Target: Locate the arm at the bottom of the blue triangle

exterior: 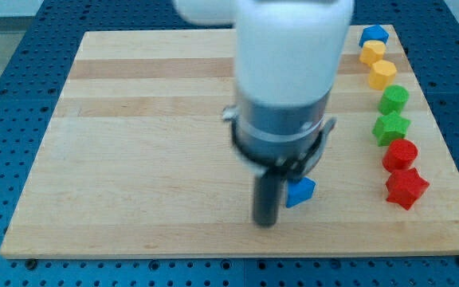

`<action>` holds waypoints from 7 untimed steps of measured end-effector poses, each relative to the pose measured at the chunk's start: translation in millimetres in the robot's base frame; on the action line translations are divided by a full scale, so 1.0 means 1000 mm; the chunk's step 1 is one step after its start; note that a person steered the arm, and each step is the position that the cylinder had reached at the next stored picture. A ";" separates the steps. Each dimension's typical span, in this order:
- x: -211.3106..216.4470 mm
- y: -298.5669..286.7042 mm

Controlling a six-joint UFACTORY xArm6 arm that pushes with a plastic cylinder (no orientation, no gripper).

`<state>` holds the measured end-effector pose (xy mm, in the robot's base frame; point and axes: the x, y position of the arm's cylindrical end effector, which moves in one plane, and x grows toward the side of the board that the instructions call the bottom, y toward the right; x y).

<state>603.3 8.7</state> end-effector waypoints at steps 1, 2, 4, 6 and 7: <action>0.015 -0.021; -0.038 0.012; -0.115 0.035; -0.115 0.034; -0.086 0.005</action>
<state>517.5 13.6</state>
